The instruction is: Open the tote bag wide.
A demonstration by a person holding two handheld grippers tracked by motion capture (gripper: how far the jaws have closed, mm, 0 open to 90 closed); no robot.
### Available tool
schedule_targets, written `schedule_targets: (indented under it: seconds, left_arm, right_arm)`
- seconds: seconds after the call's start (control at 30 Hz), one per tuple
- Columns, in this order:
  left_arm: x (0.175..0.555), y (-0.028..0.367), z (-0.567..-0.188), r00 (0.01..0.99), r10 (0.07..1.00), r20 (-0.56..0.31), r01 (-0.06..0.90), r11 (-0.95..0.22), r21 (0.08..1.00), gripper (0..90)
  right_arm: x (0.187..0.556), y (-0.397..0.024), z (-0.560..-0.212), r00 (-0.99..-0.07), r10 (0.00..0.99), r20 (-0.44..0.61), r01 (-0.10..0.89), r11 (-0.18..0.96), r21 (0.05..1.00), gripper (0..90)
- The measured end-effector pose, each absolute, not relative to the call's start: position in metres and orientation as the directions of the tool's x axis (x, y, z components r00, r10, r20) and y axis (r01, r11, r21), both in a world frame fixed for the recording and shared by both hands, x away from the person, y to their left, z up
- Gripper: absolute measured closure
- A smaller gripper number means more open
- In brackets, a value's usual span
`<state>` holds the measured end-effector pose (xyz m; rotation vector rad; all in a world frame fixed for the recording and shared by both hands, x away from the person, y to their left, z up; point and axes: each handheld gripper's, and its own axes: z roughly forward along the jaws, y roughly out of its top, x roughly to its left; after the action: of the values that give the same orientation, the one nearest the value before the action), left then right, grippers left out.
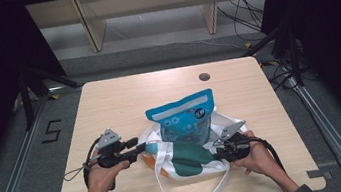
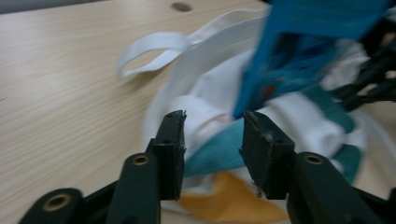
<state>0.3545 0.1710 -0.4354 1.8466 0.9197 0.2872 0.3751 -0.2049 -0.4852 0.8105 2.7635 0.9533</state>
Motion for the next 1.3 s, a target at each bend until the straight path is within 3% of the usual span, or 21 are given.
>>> schedule_targets:
  seconds: [0.2, 0.33, 0.47, 0.53, 0.63, 0.67, 1.13, 1.3]
  left_arm:
    - [0.338, 0.135, -0.433, 0.764, 0.610, -0.211, 0.411, -0.206, 0.888, 85.8]
    - [0.341, 0.114, -0.449, 0.793, 0.581, -0.184, 0.407, -0.281, 0.869, 87.8]
    - [0.342, 0.117, -0.464, 0.773, 0.603, -0.197, 0.445, -0.294, 0.846, 89.2]
    - [0.338, 0.114, -0.485, 0.768, 0.633, -0.096, 0.445, -0.419, 0.791, 89.4]
    - [0.348, 0.115, -0.511, 0.749, 0.643, -0.161, 0.512, -0.406, 0.757, 89.4]
    - [0.352, 0.115, -0.511, 0.745, 0.640, -0.190, 0.528, -0.391, 0.754, 89.4]
    - [0.379, 0.102, -0.513, 0.729, 0.684, 0.040, 0.448, -0.520, 0.728, 89.3]
    - [0.395, 0.105, -0.513, 0.718, 0.696, 0.015, 0.460, -0.490, 0.740, 89.3]
  right_arm:
    - [0.374, -0.204, -0.485, -0.848, 0.523, 0.085, 0.463, 0.654, 0.598, 88.5]
    - [0.374, -0.205, -0.485, -0.853, 0.517, 0.076, 0.453, 0.659, 0.601, 88.5]
    - [0.374, -0.205, -0.483, -0.850, 0.522, 0.073, 0.463, 0.673, 0.577, 88.5]
    - [0.374, -0.205, -0.483, -0.850, 0.521, 0.076, 0.464, 0.672, 0.577, 88.5]
    - [0.373, -0.204, -0.482, -0.845, 0.530, 0.075, 0.471, 0.669, 0.575, 88.5]
    - [0.374, -0.202, -0.484, -0.845, 0.533, 0.049, 0.458, 0.673, 0.581, 88.4]
    - [0.384, -0.195, -0.487, -0.821, 0.570, 0.036, 0.467, 0.632, 0.619, 88.4]
    - [0.398, -0.191, -0.489, -0.804, 0.595, 0.009, 0.460, 0.612, 0.643, 88.4]
